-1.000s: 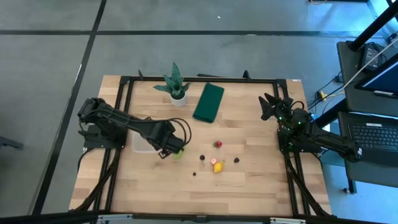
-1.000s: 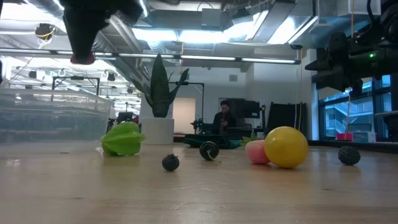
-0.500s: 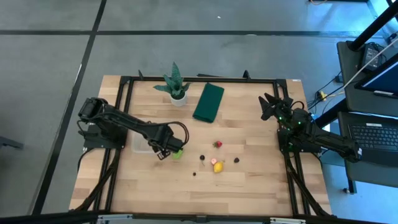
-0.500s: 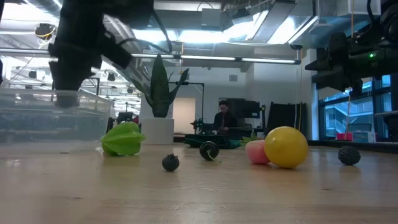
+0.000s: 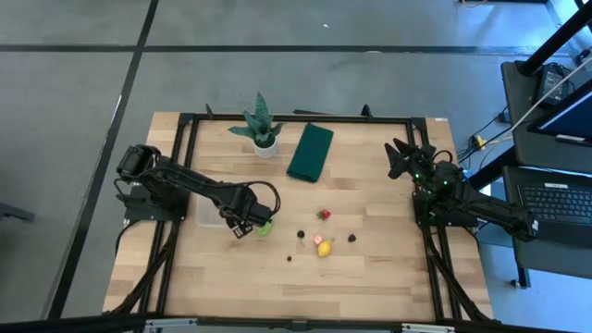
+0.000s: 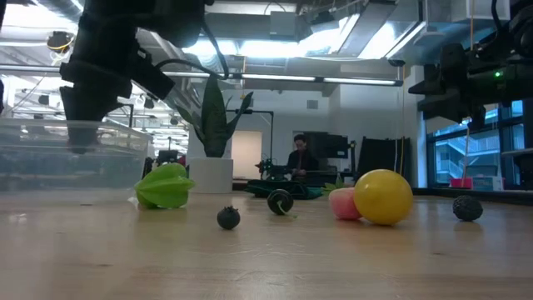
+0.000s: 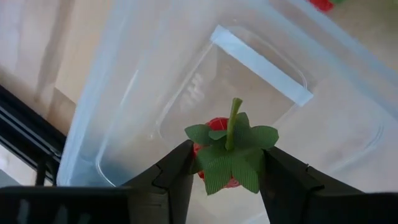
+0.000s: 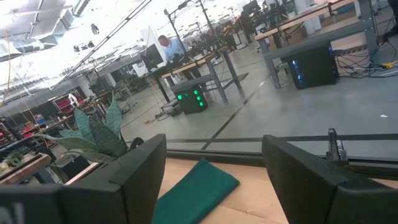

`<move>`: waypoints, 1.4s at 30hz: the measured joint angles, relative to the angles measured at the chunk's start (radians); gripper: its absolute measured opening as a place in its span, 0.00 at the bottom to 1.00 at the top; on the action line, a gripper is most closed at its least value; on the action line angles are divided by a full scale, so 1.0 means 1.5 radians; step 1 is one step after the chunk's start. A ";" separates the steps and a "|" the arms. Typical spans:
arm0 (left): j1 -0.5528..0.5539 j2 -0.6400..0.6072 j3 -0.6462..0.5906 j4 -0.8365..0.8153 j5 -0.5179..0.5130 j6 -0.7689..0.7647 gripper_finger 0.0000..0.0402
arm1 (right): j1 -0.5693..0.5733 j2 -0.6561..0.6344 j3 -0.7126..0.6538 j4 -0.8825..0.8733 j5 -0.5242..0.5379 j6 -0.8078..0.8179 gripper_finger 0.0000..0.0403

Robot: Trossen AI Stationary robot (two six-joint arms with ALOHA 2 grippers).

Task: Pick and placing Produce into tupperware
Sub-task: Put the bottom strawberry into the transparent bin, then put the starfruit into the transparent bin

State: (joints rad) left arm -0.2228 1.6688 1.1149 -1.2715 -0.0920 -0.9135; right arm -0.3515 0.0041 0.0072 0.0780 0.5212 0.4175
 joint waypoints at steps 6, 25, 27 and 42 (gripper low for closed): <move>0.007 0.000 0.000 -0.002 0.005 -0.006 0.49 | 0.000 0.000 0.000 0.000 0.000 0.000 0.66; -0.004 -0.088 0.083 -0.023 -0.093 0.004 0.56 | 0.000 0.000 0.000 0.004 -0.001 0.017 0.66; -0.004 -0.112 0.108 -0.025 -0.102 0.005 0.56 | 0.000 0.000 0.000 0.004 -0.001 0.018 0.66; -0.039 -0.154 0.215 0.086 -0.140 0.045 0.57 | 0.000 0.000 0.000 0.005 -0.001 0.016 0.66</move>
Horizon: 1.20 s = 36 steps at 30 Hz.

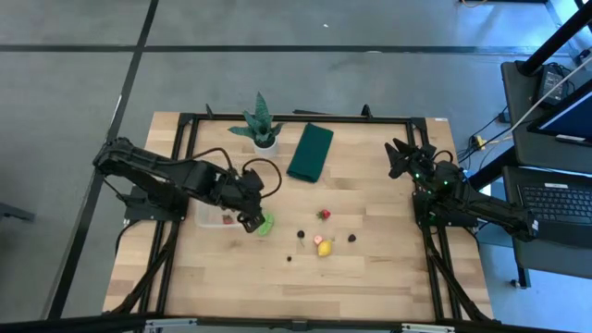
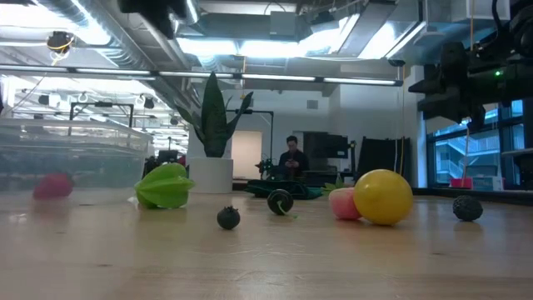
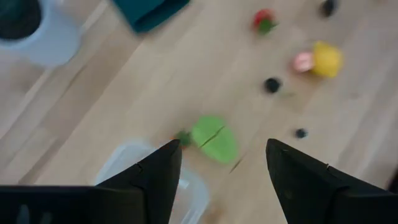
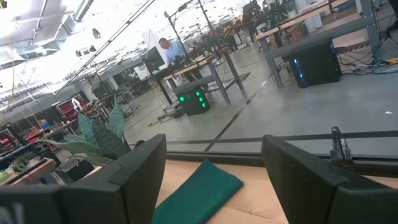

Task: Pick and placing Produce into tupperware
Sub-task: Put the starfruit into the transparent bin

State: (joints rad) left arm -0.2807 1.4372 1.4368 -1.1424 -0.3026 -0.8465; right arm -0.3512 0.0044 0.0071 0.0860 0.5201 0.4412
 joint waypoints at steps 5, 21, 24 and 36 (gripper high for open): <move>-0.004 0.000 0.000 0.097 0.015 0.057 0.63 | 0.000 0.000 0.000 0.000 0.000 0.000 0.66; -0.002 0.000 0.000 0.139 0.033 0.113 0.85 | 0.000 0.000 0.000 0.000 0.000 0.000 0.66; -0.003 0.000 0.000 0.146 0.042 0.112 0.86 | 0.000 0.000 0.000 0.000 0.000 0.000 0.66; -0.002 0.006 0.000 0.226 0.052 0.020 0.84 | 0.000 0.000 0.000 -0.001 0.000 -0.003 0.66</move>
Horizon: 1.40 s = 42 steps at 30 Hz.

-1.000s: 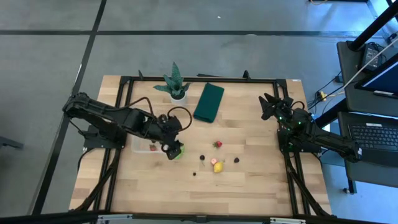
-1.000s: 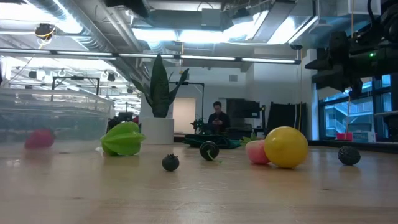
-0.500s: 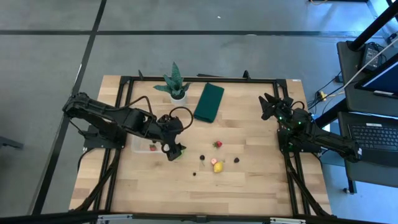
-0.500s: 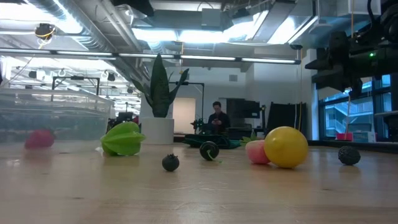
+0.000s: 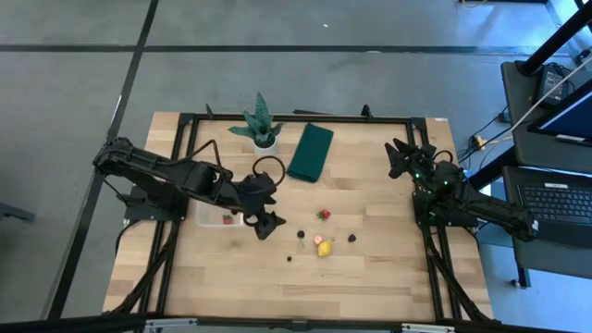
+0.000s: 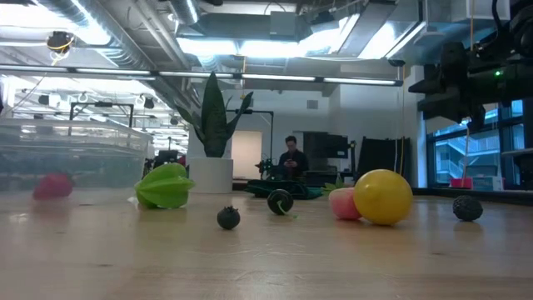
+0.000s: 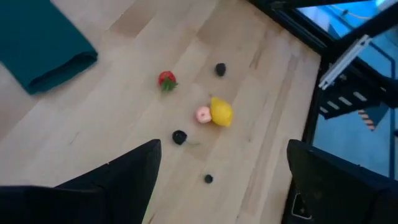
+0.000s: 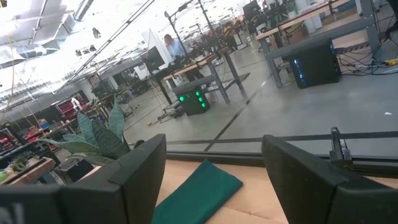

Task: Pick and placing Produce into tupperware
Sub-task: Put the starfruit into the transparent bin

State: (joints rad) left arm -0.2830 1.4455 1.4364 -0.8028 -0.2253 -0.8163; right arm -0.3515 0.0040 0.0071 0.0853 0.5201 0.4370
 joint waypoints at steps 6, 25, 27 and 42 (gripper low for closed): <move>0.006 0.050 0.000 -0.028 -0.041 -0.014 0.84 | 0.000 0.000 0.000 0.000 0.000 -0.001 0.66; 0.018 0.258 0.000 -0.132 -0.031 -0.167 0.84 | 0.000 0.000 0.000 -0.003 0.000 0.002 0.66; 0.018 0.273 -0.001 -0.133 -0.029 -0.169 0.84 | 0.000 0.000 0.000 -0.003 0.000 0.002 0.66; 0.012 0.326 0.000 -0.164 -0.010 -0.185 0.80 | 0.000 0.000 0.000 -0.005 0.000 0.001 0.66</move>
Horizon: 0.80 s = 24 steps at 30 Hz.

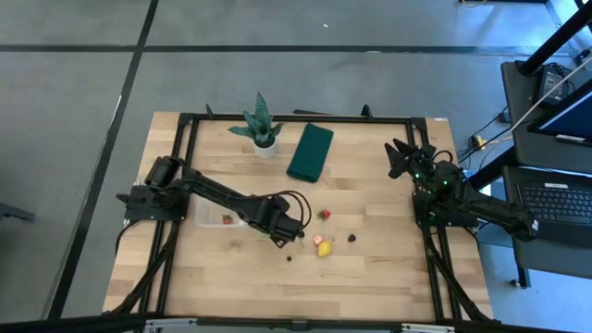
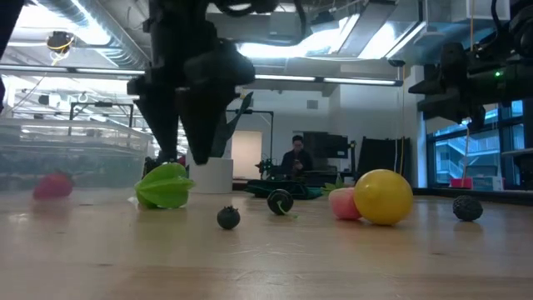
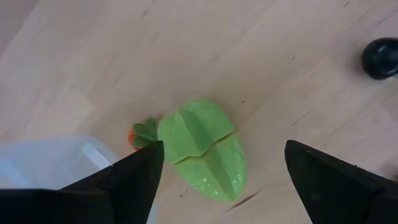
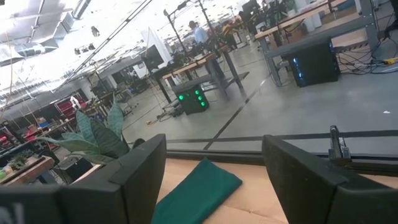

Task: Pick and placing Produce into tupperware
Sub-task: Put the starfruit into the transparent bin

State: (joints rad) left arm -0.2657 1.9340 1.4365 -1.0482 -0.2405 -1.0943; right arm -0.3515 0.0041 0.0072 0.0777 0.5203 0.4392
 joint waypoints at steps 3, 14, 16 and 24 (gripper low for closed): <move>0.001 0.017 0.000 -0.003 0.007 0.000 0.77 | 0.000 0.000 0.000 0.000 0.000 0.000 0.66; 0.001 0.045 0.000 -0.028 0.019 -0.010 0.75 | 0.000 0.000 0.000 0.000 -0.001 -0.001 0.66; 0.001 0.045 0.000 -0.028 0.020 -0.014 0.75 | 0.000 0.000 0.000 0.000 -0.001 -0.001 0.66; 0.002 0.056 0.000 -0.026 0.038 -0.020 0.75 | 0.000 0.000 0.000 0.000 -0.001 -0.002 0.66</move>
State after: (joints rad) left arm -0.2626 2.0186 1.4364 -1.0876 -0.1828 -1.1242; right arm -0.3511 0.0044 0.0071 0.0774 0.5190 0.4368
